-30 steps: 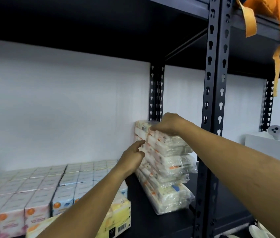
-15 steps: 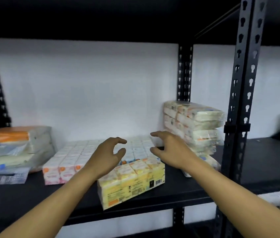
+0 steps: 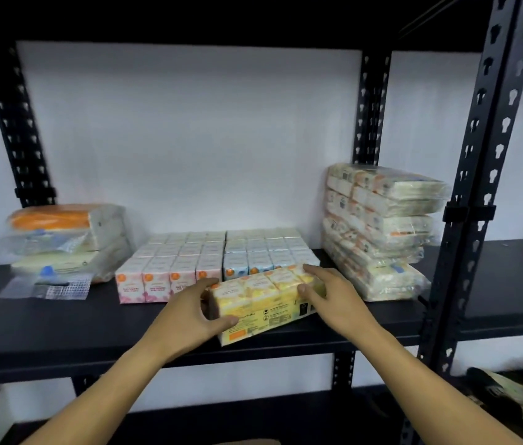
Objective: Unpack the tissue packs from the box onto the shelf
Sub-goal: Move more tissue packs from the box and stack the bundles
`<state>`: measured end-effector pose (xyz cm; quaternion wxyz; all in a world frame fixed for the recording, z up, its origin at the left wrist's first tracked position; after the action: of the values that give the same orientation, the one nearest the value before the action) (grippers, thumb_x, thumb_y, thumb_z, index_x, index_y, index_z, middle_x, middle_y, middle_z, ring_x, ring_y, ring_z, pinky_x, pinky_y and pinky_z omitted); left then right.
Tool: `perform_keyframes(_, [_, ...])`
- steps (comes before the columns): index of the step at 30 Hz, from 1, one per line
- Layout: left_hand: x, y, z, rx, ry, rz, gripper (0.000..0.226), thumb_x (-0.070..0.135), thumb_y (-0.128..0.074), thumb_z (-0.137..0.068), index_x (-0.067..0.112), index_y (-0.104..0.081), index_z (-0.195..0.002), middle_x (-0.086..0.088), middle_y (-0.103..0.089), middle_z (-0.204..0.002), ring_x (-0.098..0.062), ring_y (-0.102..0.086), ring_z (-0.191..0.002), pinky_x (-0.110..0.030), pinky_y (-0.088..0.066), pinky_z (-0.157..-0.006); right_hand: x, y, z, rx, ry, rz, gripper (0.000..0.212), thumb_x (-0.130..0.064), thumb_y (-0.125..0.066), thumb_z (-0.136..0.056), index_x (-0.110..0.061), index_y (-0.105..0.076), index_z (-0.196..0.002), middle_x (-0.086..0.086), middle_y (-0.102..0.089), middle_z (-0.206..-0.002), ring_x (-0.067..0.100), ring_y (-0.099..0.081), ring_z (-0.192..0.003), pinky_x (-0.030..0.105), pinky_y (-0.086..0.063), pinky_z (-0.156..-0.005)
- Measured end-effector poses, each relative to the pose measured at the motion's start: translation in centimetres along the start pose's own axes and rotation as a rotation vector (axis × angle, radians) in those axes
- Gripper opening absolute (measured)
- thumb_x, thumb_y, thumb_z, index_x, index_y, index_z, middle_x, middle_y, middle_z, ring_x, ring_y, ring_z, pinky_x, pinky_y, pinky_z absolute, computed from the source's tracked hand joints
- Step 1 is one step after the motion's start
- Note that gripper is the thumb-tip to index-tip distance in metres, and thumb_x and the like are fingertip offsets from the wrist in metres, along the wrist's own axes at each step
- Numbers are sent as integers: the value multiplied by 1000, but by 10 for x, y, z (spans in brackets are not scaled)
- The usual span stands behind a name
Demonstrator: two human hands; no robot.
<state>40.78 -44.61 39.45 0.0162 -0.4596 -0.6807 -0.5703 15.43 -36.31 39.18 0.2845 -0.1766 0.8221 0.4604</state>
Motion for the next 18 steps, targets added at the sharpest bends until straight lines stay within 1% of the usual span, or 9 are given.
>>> perform_keyframes(2, [-1, -1, 0, 9, -8, 47, 80, 52, -82, -66, 32, -47, -135, 23, -59, -106, 5, -60, -91, -7, -42, -68, 0, 2, 1, 36, 7, -2, 50, -40, -62, -93, -24, -54, -139, -1, -51, -133, 14, -52, -121, 24, -41, -99])
perform_keyframes(4, [3, 2, -1, 39, -38, 55, 77, 47, -84, -66, 35, -47, -132, 22, -59, -108, 4, -59, -92, -9, -44, -70, 0, 7, 3, 82, 16, -7, 50, -38, -68, -90, -23, -57, -137, -3, -52, -127, 11, -53, -117, 11, -37, -92])
perform_keyframes(6, [7, 7, -4, 83, -94, 40, 78, 41, -86, -66, 36, -46, -133, 19, -57, -115, -1, -58, -97, -13, -45, -78, 0, 12, 6, 134, 29, -9, 56, -34, -75, -84, -24, -55, -136, -6, -50, -123, 5, -50, -110, 1, -31, -85])
perform_keyframes(7, [9, 8, -5, 96, -118, 34, 80, 38, -86, -66, 35, -45, -135, 17, -55, -119, -2, -56, -100, -14, -44, -81, -1, 15, 8, 154, 39, -15, 63, -33, -78, -81, -26, -53, -137, -7, -49, -123, 4, -48, -110, 4, -32, -87])
perform_keyframes(10, [11, 7, -13, 104, -163, -5, 82, 30, -84, -69, 32, -40, -139, 15, -50, -127, 0, -51, -107, -11, -41, -84, 0, 17, 11, 181, 43, -65, 80, -32, -85, -73, -29, -45, -143, -5, -46, -127, 6, -49, -114, 23, -42, -99])
perform_keyframes(11, [11, 6, -15, 107, -178, -20, 83, 31, -83, -70, 32, -39, -139, 15, -49, -129, -1, -50, -110, -14, -42, -88, 0, 18, 13, 189, 46, -79, 83, -32, -85, -72, -29, -43, -143, -6, -45, -127, 2, -47, -114, 24, -42, -101])
perform_keyframes(13, [9, 3, -20, 113, -201, -29, 83, 34, -82, -71, 34, -37, -140, 15, -48, -133, -2, -50, -116, -24, -48, -95, -1, 20, 16, 214, 61, -91, 85, -27, -86, -73, -31, -40, -144, -9, -40, -126, -17, -39, -107, 8, -35, -99])
perform_keyframes(15, [9, 0, -22, 124, -223, -29, 82, 32, -82, -72, 34, -36, -139, 14, -47, -134, -4, -50, -119, -30, -50, -96, 1, 20, 18, 244, 61, -80, 88, -24, -85, -74, -27, -35, -147, -10, -35, -128, -25, -32, -103, -5, -27, -89])
perform_keyframes(18, [8, -10, -23, 108, -242, -46, 81, 24, -82, -75, 32, -34, -140, 13, -44, -135, -6, -48, -123, -30, -47, -100, 8, 14, 19, 232, 16, -82, 100, -24, -84, -75, -21, -23, -154, -9, -30, -136, -17, -25, -109, 6, -23, -99])
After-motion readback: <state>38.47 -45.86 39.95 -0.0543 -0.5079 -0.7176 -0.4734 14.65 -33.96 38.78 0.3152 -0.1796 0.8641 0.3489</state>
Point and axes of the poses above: each hand's wrist, its own z-axis away from the middle knuckle, its own y-axis out of the back of the hand, x = y × z, the point moved 10 cm from there along -z, towards the middle knuckle
